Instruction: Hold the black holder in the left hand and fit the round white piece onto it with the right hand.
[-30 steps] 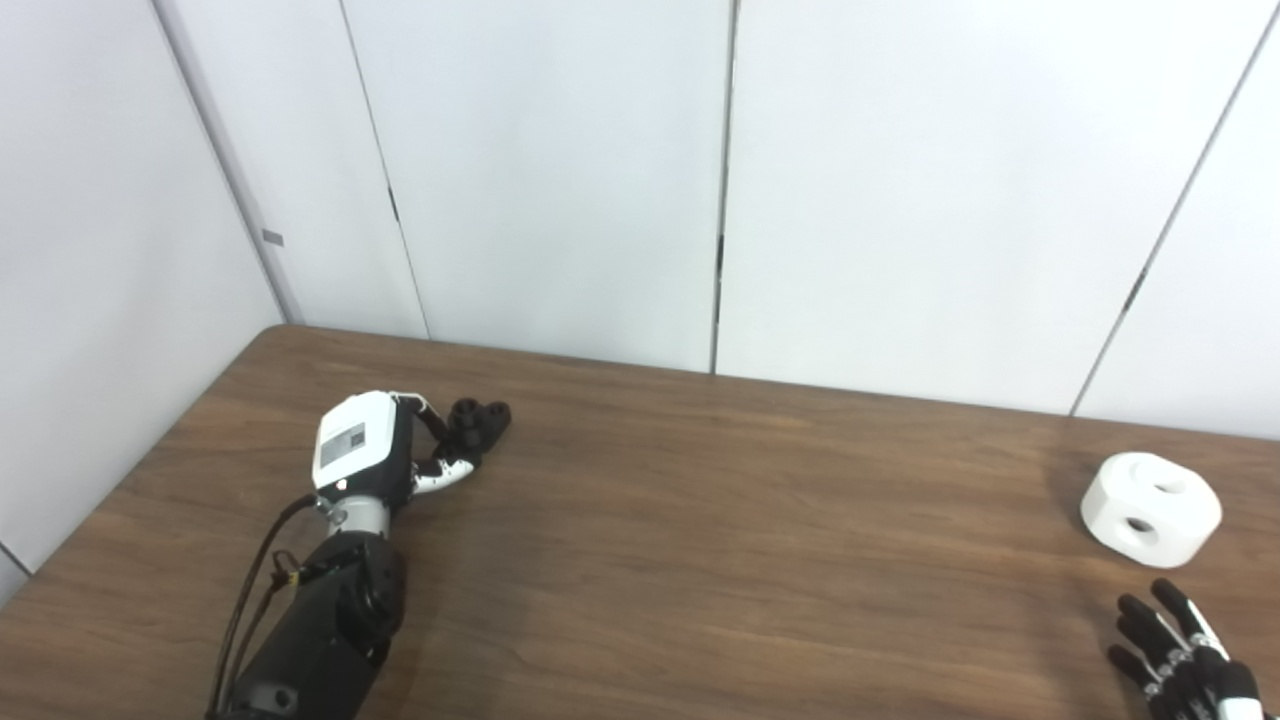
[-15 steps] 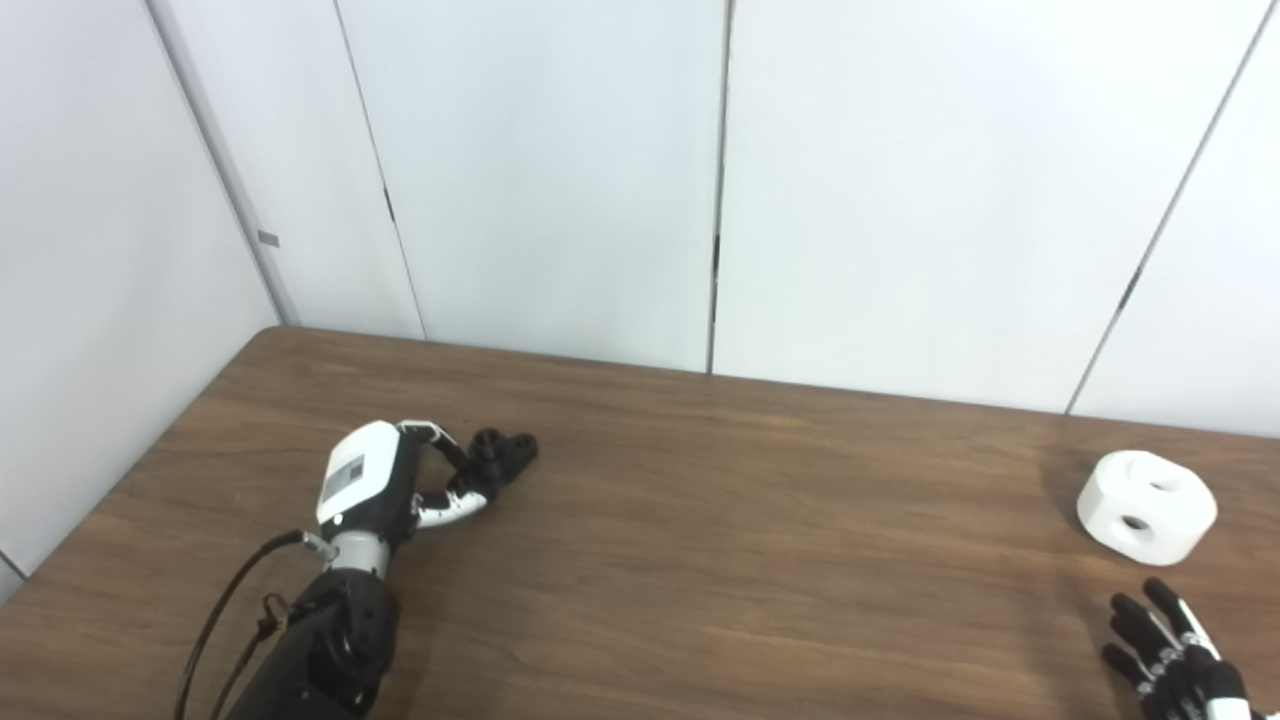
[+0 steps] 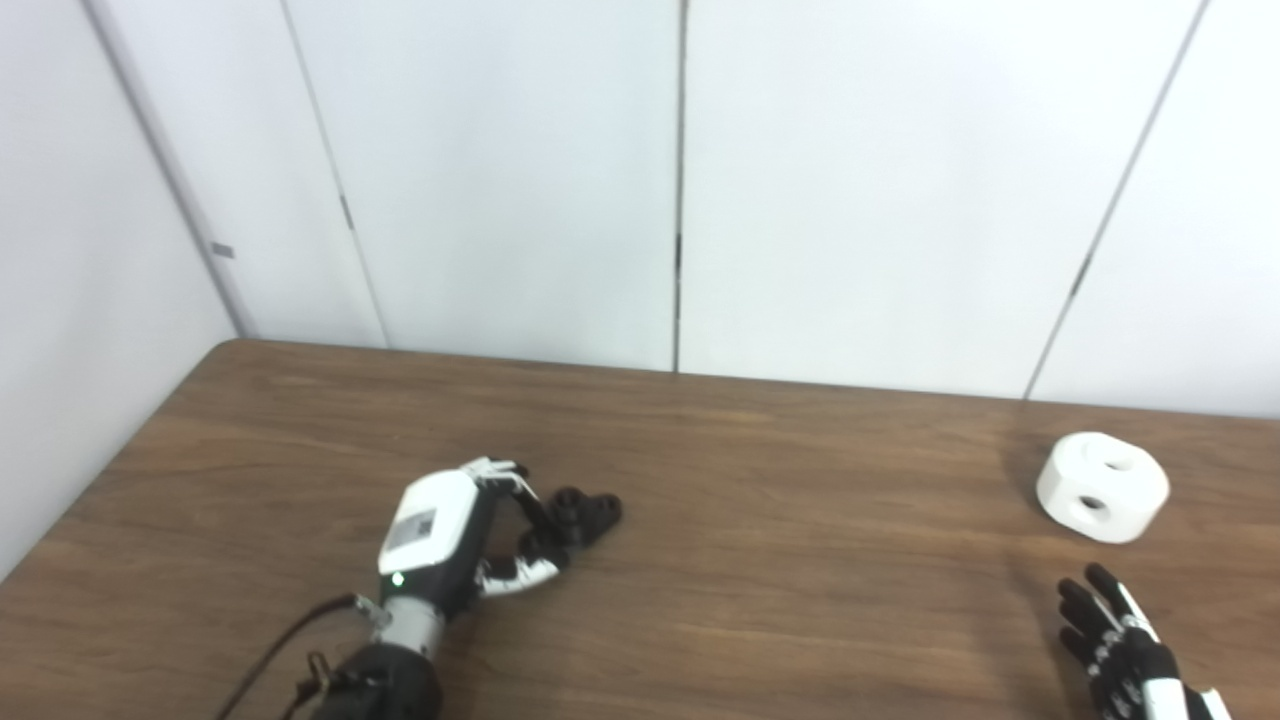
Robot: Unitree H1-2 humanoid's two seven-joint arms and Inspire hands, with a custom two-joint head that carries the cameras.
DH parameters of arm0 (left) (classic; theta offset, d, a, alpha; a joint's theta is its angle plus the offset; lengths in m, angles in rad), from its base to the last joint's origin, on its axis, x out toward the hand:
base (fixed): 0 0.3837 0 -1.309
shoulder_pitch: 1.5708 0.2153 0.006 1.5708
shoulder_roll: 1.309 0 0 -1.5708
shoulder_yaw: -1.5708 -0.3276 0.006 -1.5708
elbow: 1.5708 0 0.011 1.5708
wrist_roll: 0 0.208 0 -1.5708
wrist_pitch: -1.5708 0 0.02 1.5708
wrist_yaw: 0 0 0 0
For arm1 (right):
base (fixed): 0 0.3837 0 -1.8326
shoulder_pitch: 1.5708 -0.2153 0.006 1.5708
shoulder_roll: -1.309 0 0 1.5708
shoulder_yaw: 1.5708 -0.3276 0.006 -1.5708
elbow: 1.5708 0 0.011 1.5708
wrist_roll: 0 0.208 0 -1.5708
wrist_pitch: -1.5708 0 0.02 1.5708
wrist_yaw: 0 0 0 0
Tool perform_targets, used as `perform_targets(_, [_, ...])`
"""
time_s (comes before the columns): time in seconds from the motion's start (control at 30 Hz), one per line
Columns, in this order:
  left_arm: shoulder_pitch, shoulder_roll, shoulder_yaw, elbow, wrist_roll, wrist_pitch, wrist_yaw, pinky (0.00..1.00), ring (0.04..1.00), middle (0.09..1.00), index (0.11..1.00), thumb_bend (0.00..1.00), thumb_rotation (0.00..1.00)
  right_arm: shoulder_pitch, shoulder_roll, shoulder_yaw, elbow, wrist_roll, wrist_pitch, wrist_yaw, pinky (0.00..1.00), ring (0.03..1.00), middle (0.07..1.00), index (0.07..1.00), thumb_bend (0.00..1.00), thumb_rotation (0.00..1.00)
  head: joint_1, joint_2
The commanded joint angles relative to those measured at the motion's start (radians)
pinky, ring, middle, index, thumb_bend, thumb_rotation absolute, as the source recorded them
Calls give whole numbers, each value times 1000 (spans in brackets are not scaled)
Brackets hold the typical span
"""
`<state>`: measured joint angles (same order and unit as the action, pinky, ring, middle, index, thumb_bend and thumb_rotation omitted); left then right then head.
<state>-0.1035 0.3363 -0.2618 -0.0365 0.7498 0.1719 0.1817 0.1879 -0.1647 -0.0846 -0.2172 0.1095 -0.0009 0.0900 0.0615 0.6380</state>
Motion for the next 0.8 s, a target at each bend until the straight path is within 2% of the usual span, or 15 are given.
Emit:
perform_targets(0.0, [8,3,-33,-30,61,-31,-1,919,886,811,488,514,61,10,12,18,-27,-10,25,3,927,934,906,949,589,1000,-13,9])
perform_targets(0.1, [25,-10,-64,-33,117,-49,18,917,881,809,487,517,58,7,20,28,-44,-23,46,-6,949,936,905,948,583,1000,-44,26])
perform_targets(0.33, [56,-26,-122,-58,183,-81,6,910,875,808,487,518,57,-3,45,57,-78,-76,95,-41,937,921,895,939,597,1000,-114,68])
perform_targets(0.53, [87,-41,-155,-135,172,-91,-60,930,891,822,488,516,57,-12,54,78,-88,-83,110,-57,927,917,891,944,607,1000,-161,101])
perform_targets(0.63, [100,-49,-162,-167,168,-92,-98,925,893,822,488,515,57,-15,53,86,-98,-93,125,-64,954,924,894,947,636,1000,-177,114])
perform_targets(0.77, [118,-56,-166,-194,160,-115,-136,914,889,821,488,516,56,-18,54,92,-110,-96,139,-72,923,917,894,941,658,1000,-186,123])
